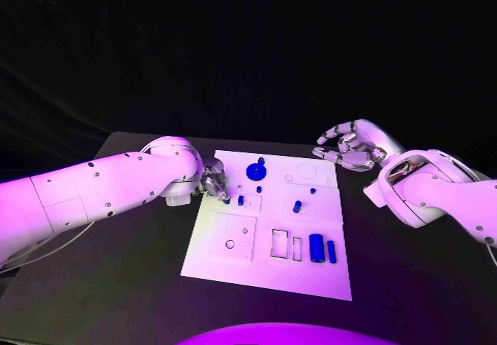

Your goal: Assemble the parts on the task board

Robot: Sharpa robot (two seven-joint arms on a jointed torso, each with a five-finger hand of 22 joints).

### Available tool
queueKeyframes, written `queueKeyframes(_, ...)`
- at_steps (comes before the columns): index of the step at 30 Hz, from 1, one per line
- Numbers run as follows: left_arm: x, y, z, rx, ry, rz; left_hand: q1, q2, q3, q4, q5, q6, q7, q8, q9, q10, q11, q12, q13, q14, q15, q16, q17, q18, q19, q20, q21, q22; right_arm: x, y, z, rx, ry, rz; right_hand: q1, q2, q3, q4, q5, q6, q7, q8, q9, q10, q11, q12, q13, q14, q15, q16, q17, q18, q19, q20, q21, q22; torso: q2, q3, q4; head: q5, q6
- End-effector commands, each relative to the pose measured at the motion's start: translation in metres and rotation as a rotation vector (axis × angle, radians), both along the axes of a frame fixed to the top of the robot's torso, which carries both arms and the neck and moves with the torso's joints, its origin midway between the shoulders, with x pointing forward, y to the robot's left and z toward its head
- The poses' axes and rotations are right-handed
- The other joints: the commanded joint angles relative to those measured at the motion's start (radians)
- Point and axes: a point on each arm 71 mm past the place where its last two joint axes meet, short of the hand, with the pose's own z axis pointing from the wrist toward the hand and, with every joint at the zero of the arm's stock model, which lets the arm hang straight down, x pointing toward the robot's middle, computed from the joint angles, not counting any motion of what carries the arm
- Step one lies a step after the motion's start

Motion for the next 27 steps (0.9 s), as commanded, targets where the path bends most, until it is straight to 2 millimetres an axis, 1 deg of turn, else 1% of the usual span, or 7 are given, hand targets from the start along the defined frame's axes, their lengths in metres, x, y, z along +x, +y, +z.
queueKeyframes(1, -0.0033, 0.001, -0.0068, 0.02, 0.026, -0.002, -0.01, 0.001, 0.157, -0.162, 0.009, 0.017, -0.01, 0.001, 0.0, 0.007, 0.001, 0.005, 0.003, 0.084, -0.008, 0.004, 0.187, -0.007, 0.007, 0.002, 0.007, 0.026, -0.0007, 0.0009, 0.0, -0.008, -0.005, 0.009, -0.006, 0.005, 0.003, 0.0, 0.006, 0.004, -0.003, 0.006, -0.001, -0.002, -0.002, -0.003, -0.001, 0.069, -0.005, -0.006, 0.114, 0.009, 0.051, -0.007, -0.004, 0.204, 0.0, -0.0003, 0.0004, 0.0, 0.0)
queueKeyframes(6, -0.0037, 0.0008, -0.0068, 0.006, 0.026, 0.01, -0.011, 0.001, 0.158, -0.164, 0.011, 0.018, -0.01, 0.0, -0.001, 0.009, 0.001, 0.007, 0.006, 0.084, -0.008, 0.004, 0.187, -0.007, 0.008, 0.002, 0.007, 0.026, -0.0005, -0.0005, 0.0001, -0.008, -0.008, 0.006, -0.006, 0.003, 0.005, 0.0, 0.007, 0.004, -0.003, 0.006, -0.001, -0.002, -0.002, -0.003, -0.002, 0.069, -0.005, -0.007, 0.112, 0.01, 0.05, -0.007, -0.007, 0.202, 0.001, -0.0002, 0.0007, -0.002, 0.002)
queueKeyframes(10, -0.0046, -0.001, -0.0067, -0.004, 0.03, 0.012, -0.011, 0.001, 0.158, -0.164, 0.011, 0.018, -0.01, 0.0, -0.001, 0.009, 0.001, 0.007, 0.006, 0.084, -0.008, 0.004, 0.187, -0.007, 0.008, 0.002, 0.007, 0.026, -0.0002, -0.0018, 0.0002, -0.009, -0.009, 0.003, -0.006, 0.003, 0.005, 0.0, 0.007, 0.004, -0.003, 0.006, -0.001, -0.002, -0.002, -0.003, -0.002, 0.069, -0.005, -0.007, 0.112, 0.01, 0.05, -0.007, -0.007, 0.202, 0.001, -0.0004, -0.0003, 0.001, 0.001)
queueKeyframes(12, -0.005, -0.0023, -0.0066, -0.009, 0.032, 0.011, -0.012, 0.0, 0.158, -0.164, 0.013, 0.02, -0.01, 0.0, -0.001, 0.011, 0.001, 0.009, 0.009, 0.085, -0.008, 0.005, 0.188, -0.007, 0.008, 0.002, 0.007, 0.026, -0.0001, -0.0021, 0.0002, -0.009, -0.01, 0.002, -0.006, 0.003, 0.005, 0.0, 0.007, 0.004, -0.003, 0.006, -0.001, -0.002, -0.002, -0.003, -0.002, 0.069, -0.005, -0.007, 0.112, 0.01, 0.05, -0.007, -0.007, 0.202, 0.0, 0.0, -0.0009, 0.001, 0.001)
queueKeyframes(18, -0.0064, -0.0066, -0.0069, -0.014, 0.043, 0.002, -0.013, 0.0, 0.158, -0.164, 0.015, 0.021, -0.01, 0.0, -0.001, 0.013, 0.0, 0.011, 0.012, 0.085, -0.009, 0.005, 0.189, -0.007, 0.008, 0.001, 0.007, 0.026, 0.0, -0.002, 0.0002, -0.009, -0.01, 0.002, -0.005, 0.003, 0.005, -0.001, 0.007, 0.004, -0.003, 0.006, -0.002, -0.002, -0.002, -0.003, -0.002, 0.069, -0.005, -0.007, 0.113, 0.009, 0.05, -0.007, -0.006, 0.202, 0.0, 0.001, -0.0001, 0.001, 0.0)
queueKeyframes(21, -0.007, -0.0081, -0.0073, -0.011, 0.051, -0.006, -0.015, -0.001, 0.157, -0.164, 0.016, 0.022, -0.01, 0.0, -0.002, 0.015, 0.0, 0.013, 0.015, 0.085, -0.009, 0.006, 0.19, -0.008, 0.01, 0.001, 0.009, 0.029, 0.0, -0.0022, 0.0002, -0.009, -0.011, 0.002, -0.005, 0.003, 0.005, -0.001, 0.007, 0.004, -0.003, 0.006, -0.002, -0.002, -0.002, -0.003, -0.002, 0.069, -0.005, -0.007, 0.113, 0.009, 0.05, -0.007, -0.006, 0.202, 0.0, 0.0005, -0.0004, 0.002, 0.0)
queueKeyframes(27, -0.0059, -0.008, -0.0078, -0.006, 0.052, -0.005, -0.02, -0.003, 0.154, -0.163, 0.016, 0.024, -0.011, 0.0, -0.002, 0.02, 0.0, 0.017, 0.02, 0.086, -0.009, 0.007, 0.193, -0.008, 0.013, 0.001, 0.01, 0.032, 0.0001, -0.0025, 0.0003, -0.007, -0.012, 0.0, -0.005, 0.003, 0.006, -0.001, 0.007, 0.004, -0.003, 0.007, -0.002, -0.003, -0.002, -0.004, -0.002, 0.069, -0.005, -0.007, 0.112, 0.009, 0.05, -0.007, -0.006, 0.202, 0.0, 0.0006, -0.0008, 0.002, 0.001)
